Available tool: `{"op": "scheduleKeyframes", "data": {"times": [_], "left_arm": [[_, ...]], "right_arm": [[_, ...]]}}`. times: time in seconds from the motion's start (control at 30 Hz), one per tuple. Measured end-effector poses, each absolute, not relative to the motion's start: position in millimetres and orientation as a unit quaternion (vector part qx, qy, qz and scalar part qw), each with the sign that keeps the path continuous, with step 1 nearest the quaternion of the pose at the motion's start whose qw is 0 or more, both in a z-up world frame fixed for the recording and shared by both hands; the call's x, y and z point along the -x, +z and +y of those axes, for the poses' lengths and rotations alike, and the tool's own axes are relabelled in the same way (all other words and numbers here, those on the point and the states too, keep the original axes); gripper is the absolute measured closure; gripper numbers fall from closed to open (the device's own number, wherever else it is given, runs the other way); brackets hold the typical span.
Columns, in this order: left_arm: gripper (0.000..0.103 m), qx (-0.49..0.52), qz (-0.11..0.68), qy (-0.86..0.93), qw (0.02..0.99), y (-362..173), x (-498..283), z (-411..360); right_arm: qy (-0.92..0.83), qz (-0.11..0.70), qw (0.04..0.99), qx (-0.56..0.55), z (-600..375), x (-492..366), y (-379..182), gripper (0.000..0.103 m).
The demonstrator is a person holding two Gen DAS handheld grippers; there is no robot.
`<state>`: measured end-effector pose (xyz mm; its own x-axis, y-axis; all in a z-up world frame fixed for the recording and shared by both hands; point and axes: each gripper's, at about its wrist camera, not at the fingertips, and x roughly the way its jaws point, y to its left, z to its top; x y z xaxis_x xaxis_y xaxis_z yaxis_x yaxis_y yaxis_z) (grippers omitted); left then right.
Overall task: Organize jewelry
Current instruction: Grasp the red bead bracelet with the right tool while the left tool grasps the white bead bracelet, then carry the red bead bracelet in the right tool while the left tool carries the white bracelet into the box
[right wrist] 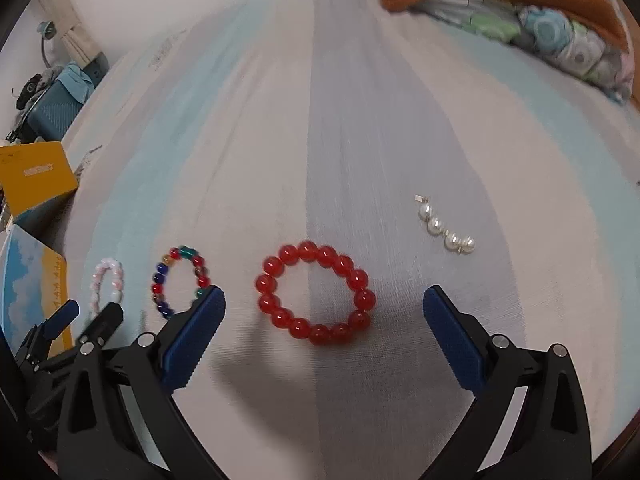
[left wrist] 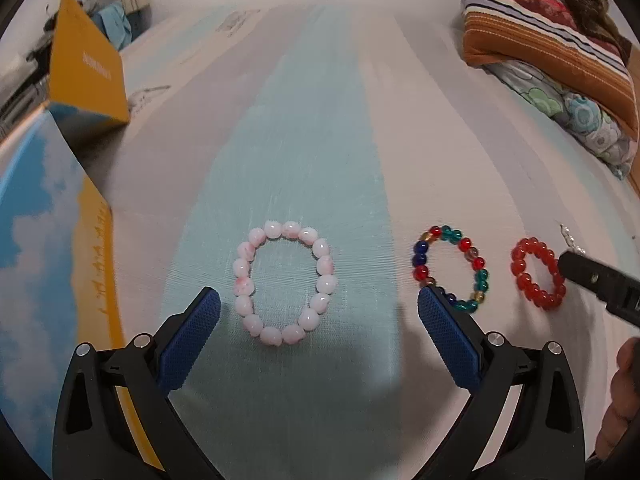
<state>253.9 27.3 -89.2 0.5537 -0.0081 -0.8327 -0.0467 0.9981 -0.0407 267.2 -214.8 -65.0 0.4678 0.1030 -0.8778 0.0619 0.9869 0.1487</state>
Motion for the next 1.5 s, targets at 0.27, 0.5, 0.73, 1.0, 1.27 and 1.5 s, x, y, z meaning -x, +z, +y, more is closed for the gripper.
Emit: {"op": "scheduleKeyframes", "data": {"times": [0.27,0.5,0.73,1.0,1.27,1.5], "left_arm": [[0.006,0.05,0.482,0.035,0.874,-107,-268,41],[0.01,0.031,0.481,0.043,0.875,-109,-268,40],[0.044,0.039,0.472,0.053,0.879,-110,-262,45],[0.08,-0.004,0.473,0.075,0.878,-109,-257,40],[0.093,0.029,0.472,0.062,0.879,-101,-250,48],[0.093,0.038,0.47,0.041,0.881,-93,-243,45]], "right_arm": [[0.0,0.539,0.838,-0.086,-222,-276,-89,0.025],[-0.02,0.542,0.836,-0.078,-223,-279,-95,0.041],[-0.036,0.542,0.838,-0.052,-223,-280,-99,0.059],[-0.041,0.542,0.838,-0.046,-218,-274,-97,0.087],[-0.041,0.532,0.845,-0.042,-222,-276,-91,0.09],[-0.021,0.503,0.861,-0.068,-226,-268,-75,0.09]]}}
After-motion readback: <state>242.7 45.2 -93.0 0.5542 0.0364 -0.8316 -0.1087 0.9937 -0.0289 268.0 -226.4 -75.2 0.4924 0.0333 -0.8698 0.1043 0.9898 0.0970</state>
